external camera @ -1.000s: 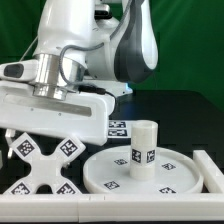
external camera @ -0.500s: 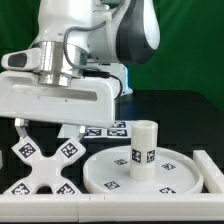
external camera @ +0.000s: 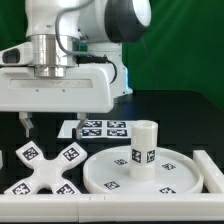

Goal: Assemble round table

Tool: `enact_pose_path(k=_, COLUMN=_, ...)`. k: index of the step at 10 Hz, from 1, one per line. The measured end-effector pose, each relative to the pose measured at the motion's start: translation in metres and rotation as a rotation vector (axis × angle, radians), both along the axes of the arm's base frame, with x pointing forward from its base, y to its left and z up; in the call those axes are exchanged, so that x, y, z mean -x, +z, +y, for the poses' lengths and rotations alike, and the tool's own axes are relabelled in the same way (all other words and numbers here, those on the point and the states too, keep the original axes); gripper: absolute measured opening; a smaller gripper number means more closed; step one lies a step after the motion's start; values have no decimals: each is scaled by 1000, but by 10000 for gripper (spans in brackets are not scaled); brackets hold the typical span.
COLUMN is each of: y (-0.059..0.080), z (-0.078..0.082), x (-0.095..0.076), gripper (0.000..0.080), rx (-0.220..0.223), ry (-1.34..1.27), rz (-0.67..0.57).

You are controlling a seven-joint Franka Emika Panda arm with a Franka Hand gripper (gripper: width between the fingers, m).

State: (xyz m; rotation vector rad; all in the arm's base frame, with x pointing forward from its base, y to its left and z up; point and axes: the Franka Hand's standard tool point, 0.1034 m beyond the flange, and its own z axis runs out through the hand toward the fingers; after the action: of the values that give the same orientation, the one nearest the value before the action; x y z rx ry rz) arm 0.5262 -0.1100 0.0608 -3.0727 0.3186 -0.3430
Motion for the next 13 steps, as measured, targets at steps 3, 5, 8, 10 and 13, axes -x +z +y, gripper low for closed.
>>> enact_pose_path(k=3, y=21, z=-6, x=-40, gripper=649, rx=-31, ry=54, rz=23)
enact_pose_path(k=5, y=17, z=-6, x=-35, gripper=649, rx=-28, ry=52, rz=27)
enact_pose_path(k=8, y=17, z=-1, x=-34, gripper=649, rx=-76, ry=42, rz=104)
enact_pose_path(k=10, y=26, z=10, x=-51, gripper=649, rx=-119, ry=27, rz=208)
enact_pose_path(k=13, y=24, z=19, x=-72, gripper=649, rx=-122, ry=27, rz=263)
